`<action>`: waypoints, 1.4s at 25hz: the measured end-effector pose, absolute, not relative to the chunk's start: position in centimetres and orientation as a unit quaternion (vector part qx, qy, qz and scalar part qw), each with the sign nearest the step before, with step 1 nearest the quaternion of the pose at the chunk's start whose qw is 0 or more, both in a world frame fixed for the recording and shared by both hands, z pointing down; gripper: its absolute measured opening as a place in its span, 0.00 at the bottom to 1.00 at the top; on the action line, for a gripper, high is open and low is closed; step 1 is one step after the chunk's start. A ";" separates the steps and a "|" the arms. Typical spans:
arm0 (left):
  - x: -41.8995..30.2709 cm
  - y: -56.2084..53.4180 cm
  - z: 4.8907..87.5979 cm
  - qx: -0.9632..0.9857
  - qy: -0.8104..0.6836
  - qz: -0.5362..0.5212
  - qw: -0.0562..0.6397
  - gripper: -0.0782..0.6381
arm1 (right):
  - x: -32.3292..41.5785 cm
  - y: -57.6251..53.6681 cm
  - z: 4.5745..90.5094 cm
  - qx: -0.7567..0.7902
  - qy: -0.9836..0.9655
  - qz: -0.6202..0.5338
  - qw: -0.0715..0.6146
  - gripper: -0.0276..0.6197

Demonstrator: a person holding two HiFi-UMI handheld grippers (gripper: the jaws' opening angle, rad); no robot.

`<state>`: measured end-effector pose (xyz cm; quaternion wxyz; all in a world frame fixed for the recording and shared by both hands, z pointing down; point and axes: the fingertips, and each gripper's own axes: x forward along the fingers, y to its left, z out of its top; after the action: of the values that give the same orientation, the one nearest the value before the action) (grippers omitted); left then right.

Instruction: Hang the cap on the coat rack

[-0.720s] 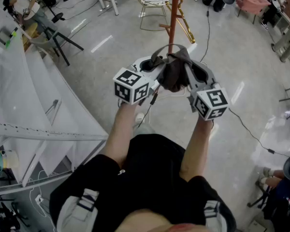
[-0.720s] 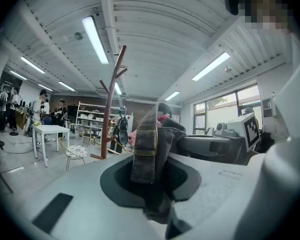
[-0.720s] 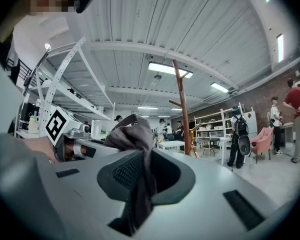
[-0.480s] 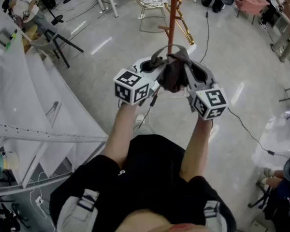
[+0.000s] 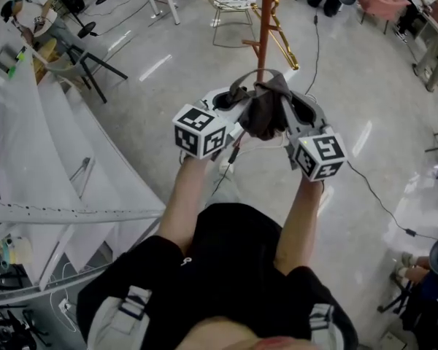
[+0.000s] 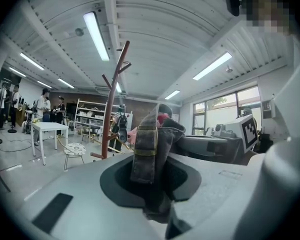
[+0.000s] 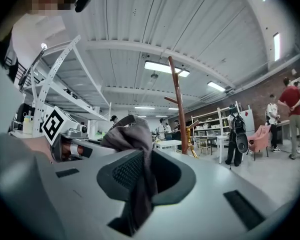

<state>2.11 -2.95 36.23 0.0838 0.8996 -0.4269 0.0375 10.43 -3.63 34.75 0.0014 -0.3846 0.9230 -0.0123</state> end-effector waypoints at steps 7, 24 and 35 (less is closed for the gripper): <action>3.6 -7.7 36.8 0.914 -0.391 0.047 0.097 0.19 | 12.0 -8.4 35.7 -0.417 0.908 -0.047 0.005 0.10; 0.0 -28.0 39.4 0.947 -0.278 0.135 0.082 0.19 | 7.9 -27.6 39.8 -0.461 0.879 -0.120 -0.034 0.10; 2.6 -31.3 44.2 0.947 -0.235 0.205 0.078 0.19 | 9.5 -30.2 45.5 -0.517 0.831 -0.161 -0.129 0.11</action>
<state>2.59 -31.33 44.24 0.0780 0.9468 -0.2352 0.2052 9.51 -30.18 45.48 -0.1292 -0.5168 0.8309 -0.1607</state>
